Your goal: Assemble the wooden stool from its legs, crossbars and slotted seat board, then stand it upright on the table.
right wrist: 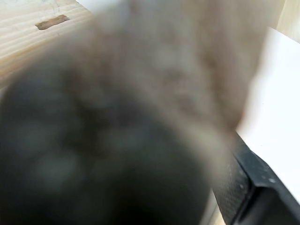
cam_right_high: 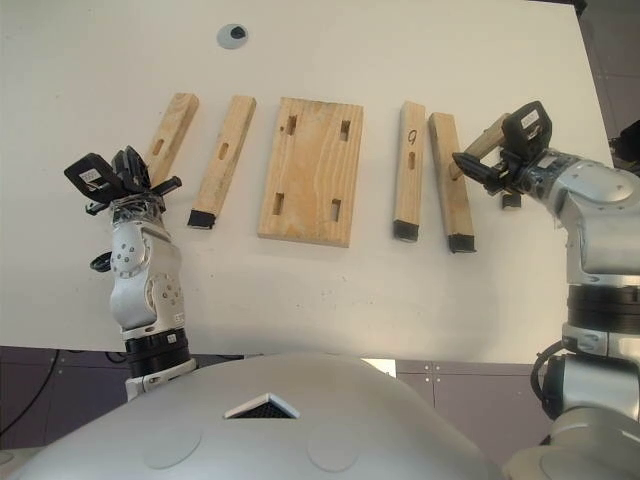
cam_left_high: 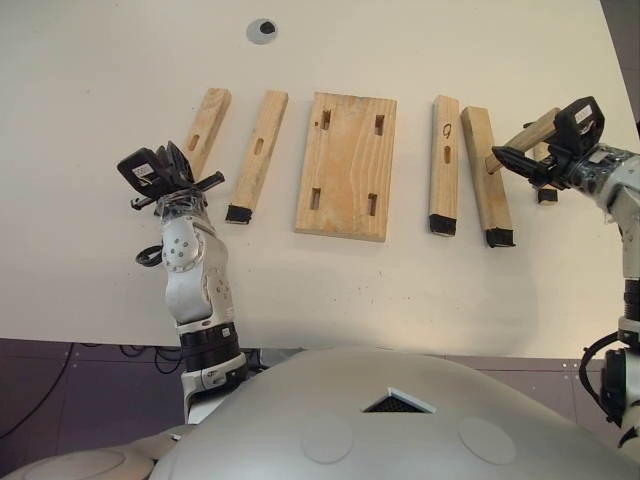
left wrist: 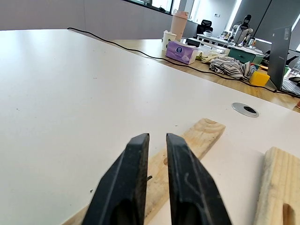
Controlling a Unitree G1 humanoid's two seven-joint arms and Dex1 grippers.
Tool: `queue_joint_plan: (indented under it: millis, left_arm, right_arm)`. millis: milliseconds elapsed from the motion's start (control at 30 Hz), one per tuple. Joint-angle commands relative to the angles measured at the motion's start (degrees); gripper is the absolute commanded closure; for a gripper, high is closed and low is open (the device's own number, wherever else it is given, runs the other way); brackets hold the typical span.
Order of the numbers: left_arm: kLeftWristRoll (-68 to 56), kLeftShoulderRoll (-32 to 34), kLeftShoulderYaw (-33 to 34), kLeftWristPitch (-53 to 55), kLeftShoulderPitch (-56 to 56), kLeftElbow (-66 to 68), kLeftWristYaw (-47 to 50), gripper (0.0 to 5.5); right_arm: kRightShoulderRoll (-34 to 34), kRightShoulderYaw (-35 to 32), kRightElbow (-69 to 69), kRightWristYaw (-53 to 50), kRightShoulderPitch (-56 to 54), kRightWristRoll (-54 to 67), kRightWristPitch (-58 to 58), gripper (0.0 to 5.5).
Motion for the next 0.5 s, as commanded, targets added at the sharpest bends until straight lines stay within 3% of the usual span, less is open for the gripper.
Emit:
queue_joint_plan:
  millis: [33, 500]
  left_arm:
    - [0.38, -1.22, -0.17, -0.94, 0.76, 0.73, 0.62, 4.87]
    - [0.11, -0.88, -0.59, -1.96, 0.00, 2.68, 0.69, 4.87]
  right_arm:
    - [0.22, -0.39, 0.57, 1.28, -0.95, 0.63, -1.23, 2.31]
    - [0.38, -3.15, 0.07, 3.32, -3.95, 6.24, -0.62, 2.31]
